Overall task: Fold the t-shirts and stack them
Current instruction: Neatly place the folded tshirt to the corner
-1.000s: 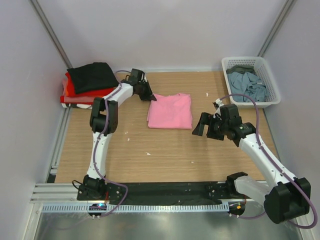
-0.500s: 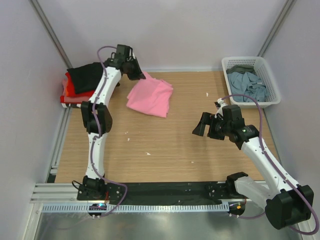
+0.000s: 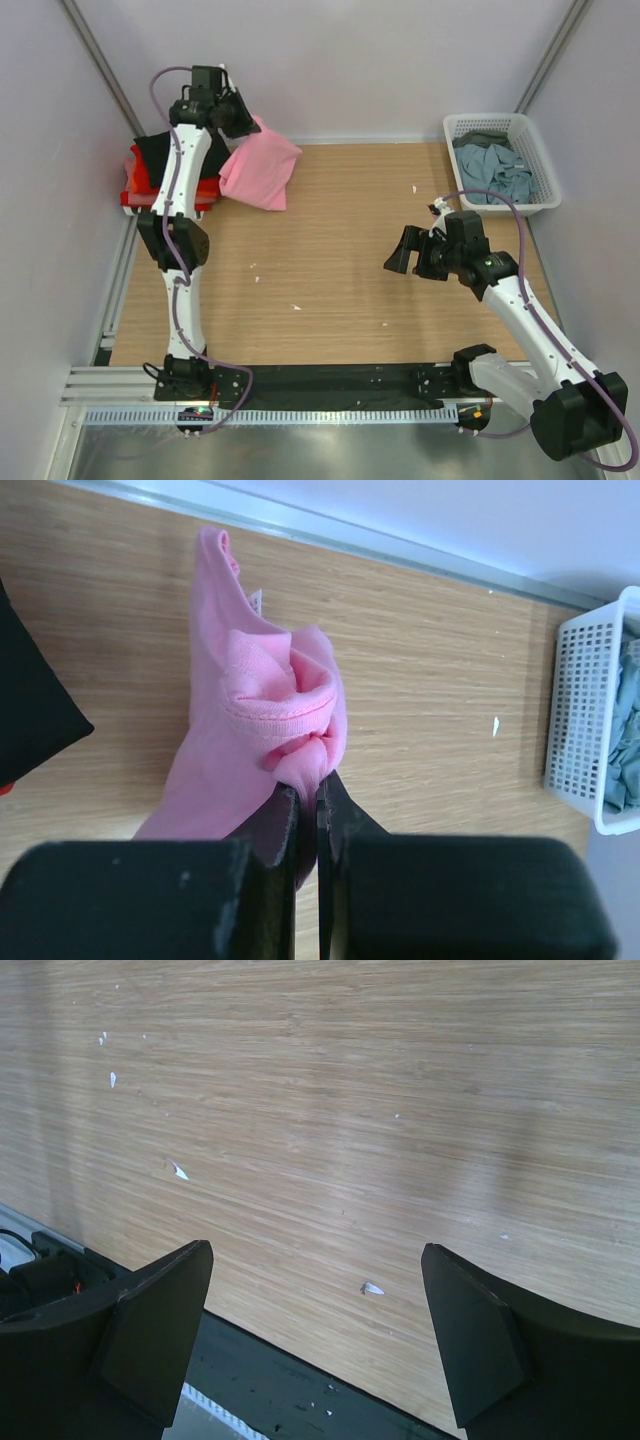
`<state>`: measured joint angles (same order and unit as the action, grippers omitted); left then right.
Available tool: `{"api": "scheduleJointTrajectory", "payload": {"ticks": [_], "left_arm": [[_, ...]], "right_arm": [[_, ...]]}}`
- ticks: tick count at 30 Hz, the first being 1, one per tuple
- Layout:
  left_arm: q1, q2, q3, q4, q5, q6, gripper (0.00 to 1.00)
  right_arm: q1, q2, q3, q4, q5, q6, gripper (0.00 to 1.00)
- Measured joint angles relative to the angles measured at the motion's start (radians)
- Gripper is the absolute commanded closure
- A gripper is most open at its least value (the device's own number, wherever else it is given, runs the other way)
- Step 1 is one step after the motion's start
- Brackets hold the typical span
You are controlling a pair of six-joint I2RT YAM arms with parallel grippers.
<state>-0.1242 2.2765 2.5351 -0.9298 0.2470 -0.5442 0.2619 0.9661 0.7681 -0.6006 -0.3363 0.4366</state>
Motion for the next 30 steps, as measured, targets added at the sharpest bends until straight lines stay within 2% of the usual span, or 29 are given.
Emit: {"api": "scheduleJointTrajectory", "payload": {"ticks": [6,15,30], "left_arm": [[0.007,-0.046,0.032,0.009,-0.010,0.003,0.93],[0.054,-0.162,0.056,0.109,-0.016,0.005,0.86],[0.242,-0.145,0.068,0.179,0.035,-0.029,0.85]], "right_arm": [[0.000,-0.001,0.000,0.002,-0.001,-0.002,0.08],[0.000,0.000,0.000,0.002,0.000,-0.002,0.08],[0.000,0.005,-0.002,0.002,0.000,-0.002,0.08]]}}
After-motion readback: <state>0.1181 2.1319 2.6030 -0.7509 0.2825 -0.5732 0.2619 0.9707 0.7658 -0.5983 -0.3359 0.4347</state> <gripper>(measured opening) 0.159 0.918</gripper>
